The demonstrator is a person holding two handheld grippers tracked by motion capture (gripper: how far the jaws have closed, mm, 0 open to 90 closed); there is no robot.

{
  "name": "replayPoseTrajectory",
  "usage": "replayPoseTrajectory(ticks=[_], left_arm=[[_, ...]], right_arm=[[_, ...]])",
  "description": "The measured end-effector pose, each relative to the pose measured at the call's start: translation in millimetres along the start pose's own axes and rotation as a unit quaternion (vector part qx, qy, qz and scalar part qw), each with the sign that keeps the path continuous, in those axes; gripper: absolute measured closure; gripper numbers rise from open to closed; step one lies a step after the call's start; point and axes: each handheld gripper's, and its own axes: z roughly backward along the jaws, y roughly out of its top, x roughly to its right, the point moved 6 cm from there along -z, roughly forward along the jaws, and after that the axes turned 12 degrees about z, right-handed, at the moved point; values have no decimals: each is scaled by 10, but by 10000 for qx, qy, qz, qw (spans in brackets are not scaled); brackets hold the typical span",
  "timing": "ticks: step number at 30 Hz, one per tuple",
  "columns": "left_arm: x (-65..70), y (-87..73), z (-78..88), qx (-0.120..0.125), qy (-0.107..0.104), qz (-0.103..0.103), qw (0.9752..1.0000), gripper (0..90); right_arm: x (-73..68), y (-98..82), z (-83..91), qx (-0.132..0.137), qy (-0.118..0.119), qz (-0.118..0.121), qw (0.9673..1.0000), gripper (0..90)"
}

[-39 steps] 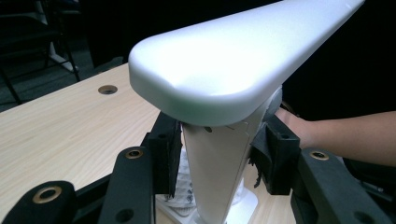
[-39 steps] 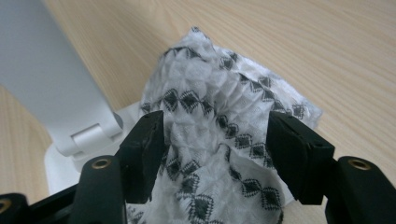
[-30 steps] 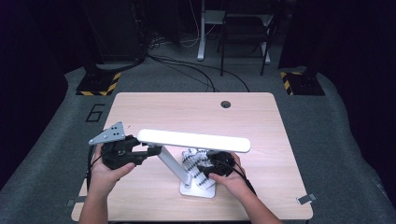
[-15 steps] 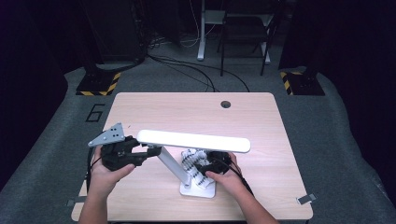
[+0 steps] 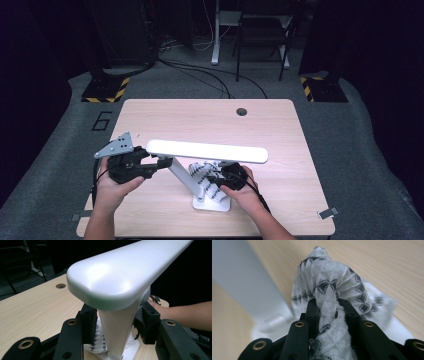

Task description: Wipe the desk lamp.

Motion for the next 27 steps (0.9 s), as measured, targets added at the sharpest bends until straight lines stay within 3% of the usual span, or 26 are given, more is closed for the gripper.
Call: replayPoseTrajectory(ticks=[4,9,18,27], left_arm=[[5,-1,1,-10,6,-18,10000,566],[7,0,-2,-11,24,-30,10000,566],[15,0,-6,-4,80,-27,10000,566],[19,-3,-4,6,84,-28,10000,565]], right_arm=[[-132,210,215,594,347,-237,9973,718],[-225,341,354,798,531,-197,9952,717],[-417,518,382,696,756,401,9939,716],[-411,197,174,418,556,415,9967,714]])
